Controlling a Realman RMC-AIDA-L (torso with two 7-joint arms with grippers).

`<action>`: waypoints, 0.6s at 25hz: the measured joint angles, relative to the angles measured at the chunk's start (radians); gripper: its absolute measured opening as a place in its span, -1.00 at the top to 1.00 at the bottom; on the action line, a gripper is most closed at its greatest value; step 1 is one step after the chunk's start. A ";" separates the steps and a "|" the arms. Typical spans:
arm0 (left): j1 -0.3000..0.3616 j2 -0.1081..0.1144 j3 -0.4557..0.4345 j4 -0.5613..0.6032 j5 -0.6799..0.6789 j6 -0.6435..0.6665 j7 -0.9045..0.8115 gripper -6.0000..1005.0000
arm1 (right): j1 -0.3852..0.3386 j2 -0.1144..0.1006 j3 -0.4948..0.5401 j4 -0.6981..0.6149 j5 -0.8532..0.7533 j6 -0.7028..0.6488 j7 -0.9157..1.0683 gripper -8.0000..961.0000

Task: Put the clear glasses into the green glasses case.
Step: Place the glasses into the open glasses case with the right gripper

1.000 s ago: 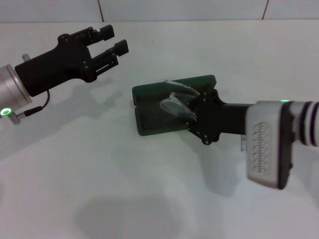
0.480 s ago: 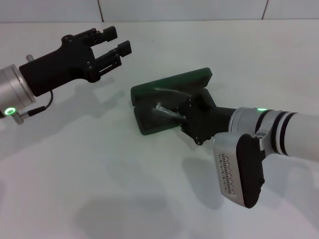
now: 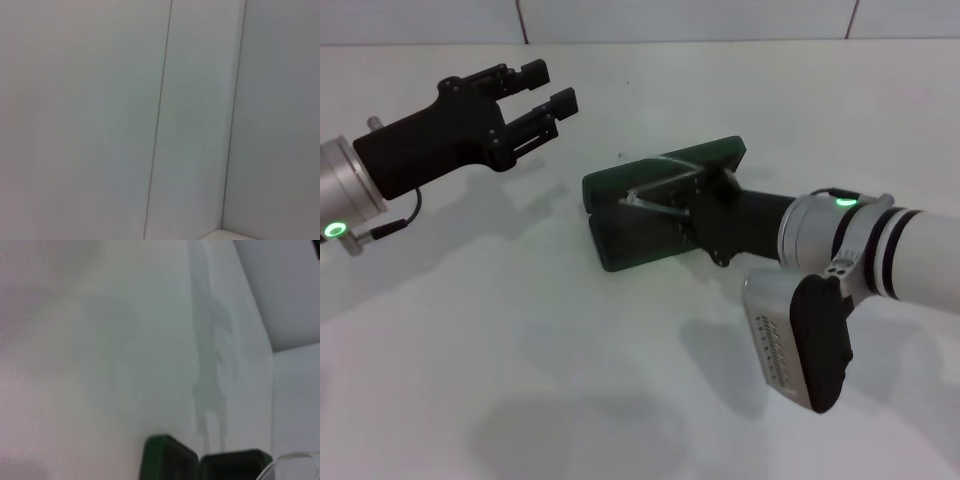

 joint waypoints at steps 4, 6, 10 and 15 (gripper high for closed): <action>-0.006 0.000 0.000 0.002 0.000 0.000 0.000 -0.11 | 0.018 0.001 0.007 0.017 -0.026 0.030 -0.001 0.70; -0.005 0.000 0.000 0.002 0.000 0.000 0.000 -0.11 | 0.036 0.002 0.008 0.037 -0.027 0.044 -0.001 0.69; -0.003 0.000 0.000 0.002 0.000 0.000 0.000 -0.12 | 0.057 0.002 0.007 0.070 -0.028 0.059 -0.002 0.67; -0.006 -0.001 0.000 0.002 0.000 0.000 0.000 -0.12 | 0.081 0.004 -0.005 0.120 -0.029 0.071 -0.001 0.64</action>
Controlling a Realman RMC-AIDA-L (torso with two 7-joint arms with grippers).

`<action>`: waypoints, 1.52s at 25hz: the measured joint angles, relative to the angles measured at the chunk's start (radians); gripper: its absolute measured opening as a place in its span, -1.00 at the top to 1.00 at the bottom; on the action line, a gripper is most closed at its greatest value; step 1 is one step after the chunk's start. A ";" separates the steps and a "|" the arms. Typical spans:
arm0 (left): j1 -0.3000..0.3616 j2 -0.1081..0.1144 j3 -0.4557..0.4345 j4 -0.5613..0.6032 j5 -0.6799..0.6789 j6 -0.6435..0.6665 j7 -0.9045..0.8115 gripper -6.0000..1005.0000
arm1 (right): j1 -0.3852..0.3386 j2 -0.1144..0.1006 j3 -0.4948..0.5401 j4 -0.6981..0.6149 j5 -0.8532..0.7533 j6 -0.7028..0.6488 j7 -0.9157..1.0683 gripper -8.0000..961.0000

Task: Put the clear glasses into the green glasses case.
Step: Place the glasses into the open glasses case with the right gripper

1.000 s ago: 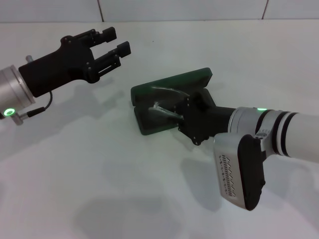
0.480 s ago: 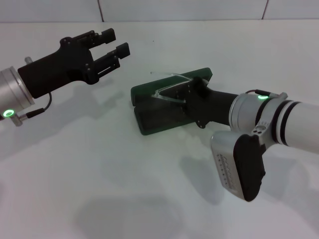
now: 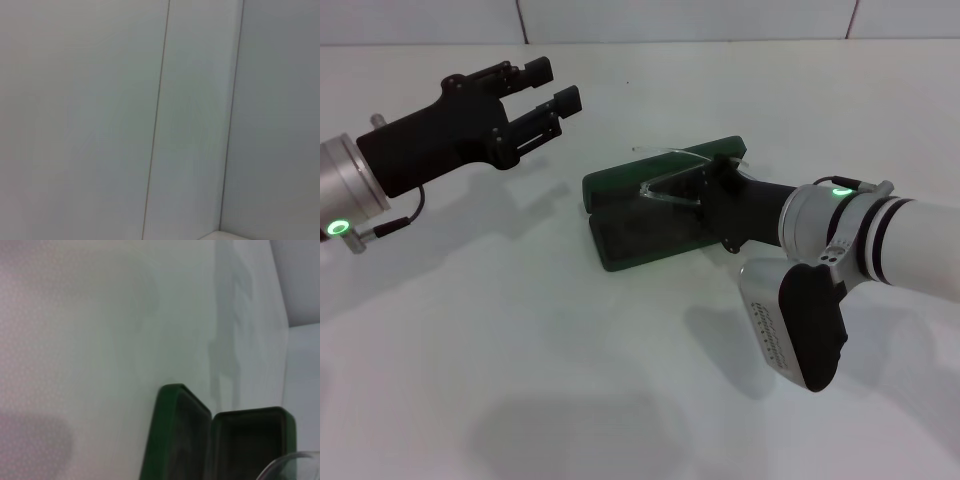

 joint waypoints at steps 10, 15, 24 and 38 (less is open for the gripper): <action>-0.004 -0.003 0.000 0.000 0.000 0.000 0.001 -0.13 | 0.005 0.000 -0.039 0.021 -0.001 0.070 0.002 0.58; -0.004 -0.004 0.000 0.000 0.000 0.000 0.002 -0.13 | 0.003 0.000 -0.061 0.023 0.007 0.086 0.002 0.56; -0.004 -0.005 0.000 0.002 0.000 0.000 0.003 -0.14 | -0.008 -0.002 -0.072 0.012 0.021 0.080 0.005 0.29; -0.003 -0.007 0.000 0.002 0.000 -0.001 0.001 -0.15 | -0.062 -0.005 0.154 -0.060 0.133 -0.282 0.009 -0.05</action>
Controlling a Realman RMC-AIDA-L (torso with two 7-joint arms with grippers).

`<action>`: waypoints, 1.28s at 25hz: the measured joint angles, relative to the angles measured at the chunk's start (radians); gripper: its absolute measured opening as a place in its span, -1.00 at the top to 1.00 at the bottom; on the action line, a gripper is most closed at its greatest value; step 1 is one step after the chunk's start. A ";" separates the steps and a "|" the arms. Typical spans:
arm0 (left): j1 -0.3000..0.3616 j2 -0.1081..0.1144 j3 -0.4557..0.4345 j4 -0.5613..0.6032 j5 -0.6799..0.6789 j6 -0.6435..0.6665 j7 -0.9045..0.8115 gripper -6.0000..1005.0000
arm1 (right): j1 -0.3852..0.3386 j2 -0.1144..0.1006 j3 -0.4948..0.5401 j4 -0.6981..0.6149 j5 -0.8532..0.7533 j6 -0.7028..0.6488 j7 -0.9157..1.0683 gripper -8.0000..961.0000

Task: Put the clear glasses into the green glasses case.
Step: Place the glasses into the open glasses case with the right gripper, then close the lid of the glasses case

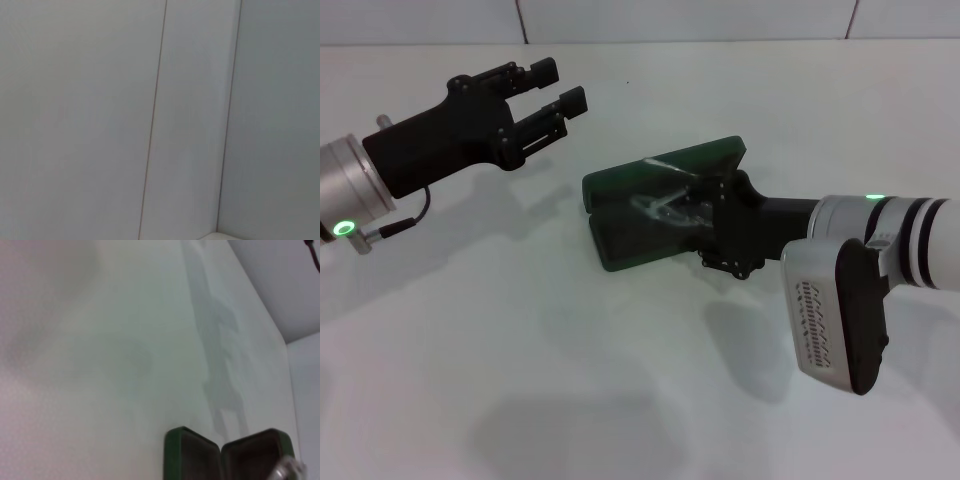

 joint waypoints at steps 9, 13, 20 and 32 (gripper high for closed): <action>0.001 0.000 0.000 0.000 0.002 0.001 0.000 -0.16 | 0.019 0.000 0.094 0.045 0.066 -0.104 0.045 -0.04; 0.000 0.000 0.000 0.000 0.005 0.001 0.000 -0.17 | 0.024 0.000 0.099 0.055 0.119 -0.132 0.066 -0.04; -0.003 0.000 0.000 0.000 0.010 0.001 0.001 -0.17 | 0.068 0.004 0.153 0.152 0.298 -0.195 0.126 -0.03; -0.005 0.000 0.000 0.000 0.011 -0.002 0.001 -0.18 | 0.213 0.005 0.058 0.357 0.322 -0.050 0.191 -0.03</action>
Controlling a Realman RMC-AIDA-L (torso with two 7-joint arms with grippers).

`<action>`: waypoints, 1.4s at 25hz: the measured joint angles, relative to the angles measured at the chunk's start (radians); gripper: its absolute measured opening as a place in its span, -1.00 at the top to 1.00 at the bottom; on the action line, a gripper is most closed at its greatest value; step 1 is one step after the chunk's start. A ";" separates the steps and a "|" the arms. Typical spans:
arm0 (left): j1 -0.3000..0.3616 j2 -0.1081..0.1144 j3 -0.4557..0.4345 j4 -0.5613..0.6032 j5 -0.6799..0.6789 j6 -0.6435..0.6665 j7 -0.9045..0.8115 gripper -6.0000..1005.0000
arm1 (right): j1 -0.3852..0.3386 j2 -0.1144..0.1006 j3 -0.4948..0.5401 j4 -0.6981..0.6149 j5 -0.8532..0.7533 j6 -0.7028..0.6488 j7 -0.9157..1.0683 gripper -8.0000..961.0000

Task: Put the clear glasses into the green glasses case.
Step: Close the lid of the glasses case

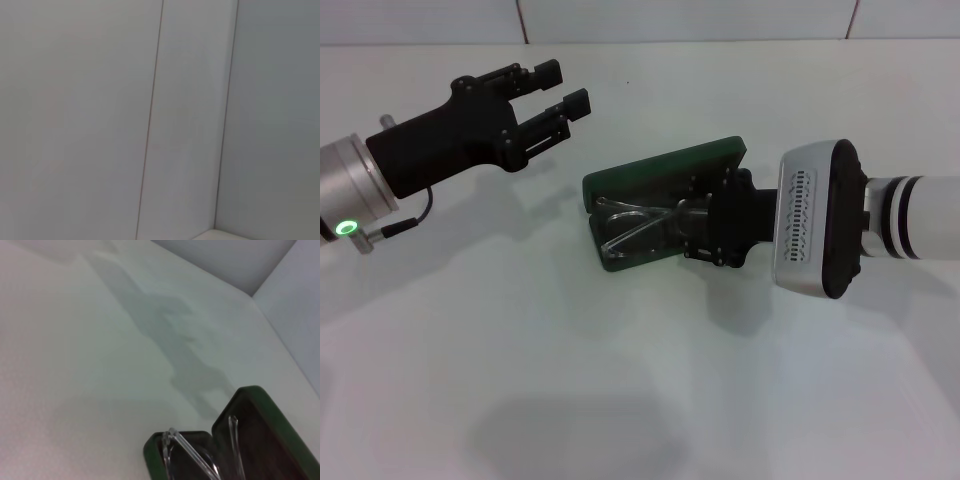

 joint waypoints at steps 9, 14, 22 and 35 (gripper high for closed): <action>0.000 -0.005 0.000 0.000 0.000 -0.010 0.005 -0.19 | -0.001 -0.002 0.009 -0.003 0.001 -0.006 0.003 -0.02; 0.002 -0.006 0.000 0.000 0.000 -0.011 0.005 -0.19 | -0.050 -0.007 0.050 -0.060 0.000 -0.080 -0.005 -0.02; 0.000 -0.008 0.000 0.000 0.000 -0.011 0.002 -0.20 | -0.004 -0.001 0.063 0.010 0.001 -0.116 0.001 -0.02; -0.001 -0.010 0.000 0.000 -0.005 -0.009 -0.001 -0.21 | -0.037 -0.005 0.122 -0.032 0.006 -0.164 0.014 -0.03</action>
